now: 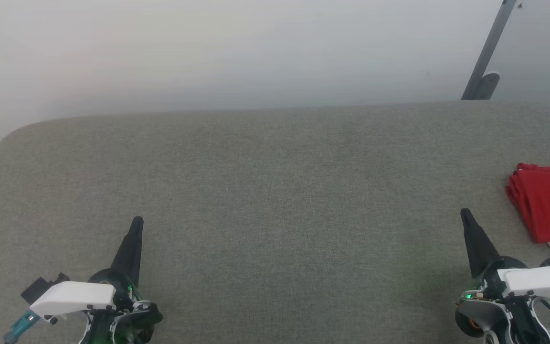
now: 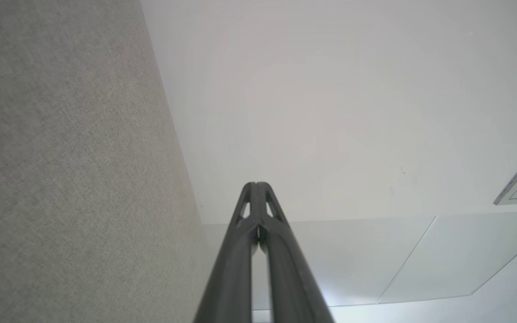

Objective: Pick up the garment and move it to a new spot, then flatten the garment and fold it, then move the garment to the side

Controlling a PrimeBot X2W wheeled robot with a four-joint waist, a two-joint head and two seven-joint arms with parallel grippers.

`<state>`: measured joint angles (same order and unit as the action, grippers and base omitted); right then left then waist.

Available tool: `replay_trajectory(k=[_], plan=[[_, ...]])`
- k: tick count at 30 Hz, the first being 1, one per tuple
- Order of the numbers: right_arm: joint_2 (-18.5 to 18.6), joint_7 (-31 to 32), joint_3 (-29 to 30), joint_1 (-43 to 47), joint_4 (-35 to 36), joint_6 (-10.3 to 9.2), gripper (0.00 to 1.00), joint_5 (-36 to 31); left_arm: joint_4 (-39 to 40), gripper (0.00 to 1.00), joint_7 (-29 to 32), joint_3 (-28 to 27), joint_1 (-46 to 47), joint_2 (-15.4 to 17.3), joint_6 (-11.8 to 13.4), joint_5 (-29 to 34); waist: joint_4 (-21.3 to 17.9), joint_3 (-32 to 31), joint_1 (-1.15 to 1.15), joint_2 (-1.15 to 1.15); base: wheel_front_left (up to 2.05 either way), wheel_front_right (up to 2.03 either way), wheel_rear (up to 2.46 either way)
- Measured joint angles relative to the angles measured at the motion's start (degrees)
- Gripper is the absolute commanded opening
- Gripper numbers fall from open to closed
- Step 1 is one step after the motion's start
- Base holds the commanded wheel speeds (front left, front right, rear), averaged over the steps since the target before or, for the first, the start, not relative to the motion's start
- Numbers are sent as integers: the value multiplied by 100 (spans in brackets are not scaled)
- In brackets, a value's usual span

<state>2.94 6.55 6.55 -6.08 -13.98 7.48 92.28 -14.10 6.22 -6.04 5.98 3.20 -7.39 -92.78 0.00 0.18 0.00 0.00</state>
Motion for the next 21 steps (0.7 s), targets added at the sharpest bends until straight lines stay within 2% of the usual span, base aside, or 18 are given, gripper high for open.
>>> replay_trajectory(k=[21], plan=[[0,0,-1,-1,0,0,0,0,-1,0,8,-10,0,-8,0,5,0,0,0,0,0,0,0]])
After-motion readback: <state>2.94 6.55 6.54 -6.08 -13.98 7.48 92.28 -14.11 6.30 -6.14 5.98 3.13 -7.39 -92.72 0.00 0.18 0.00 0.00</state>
